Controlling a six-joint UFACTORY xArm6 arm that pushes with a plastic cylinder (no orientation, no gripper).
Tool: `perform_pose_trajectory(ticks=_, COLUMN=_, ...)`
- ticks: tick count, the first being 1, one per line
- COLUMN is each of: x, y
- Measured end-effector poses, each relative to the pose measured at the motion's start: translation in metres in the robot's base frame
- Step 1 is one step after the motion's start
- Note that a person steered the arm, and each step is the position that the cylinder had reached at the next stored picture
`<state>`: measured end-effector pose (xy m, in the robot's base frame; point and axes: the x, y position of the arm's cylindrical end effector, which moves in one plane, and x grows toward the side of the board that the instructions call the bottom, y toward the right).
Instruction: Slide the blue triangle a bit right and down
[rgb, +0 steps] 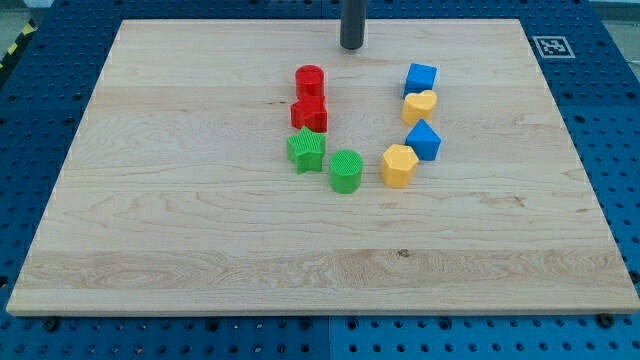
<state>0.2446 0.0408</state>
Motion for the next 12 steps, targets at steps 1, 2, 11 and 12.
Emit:
perform_pose_trajectory(ticks=1, x=0.0, y=0.001)
perform_pose_trajectory(ticks=2, x=0.0, y=0.008)
perform_pose_trajectory(ticks=11, x=0.16, y=0.027)
perform_pose_trajectory(ticks=12, x=0.175, y=0.054)
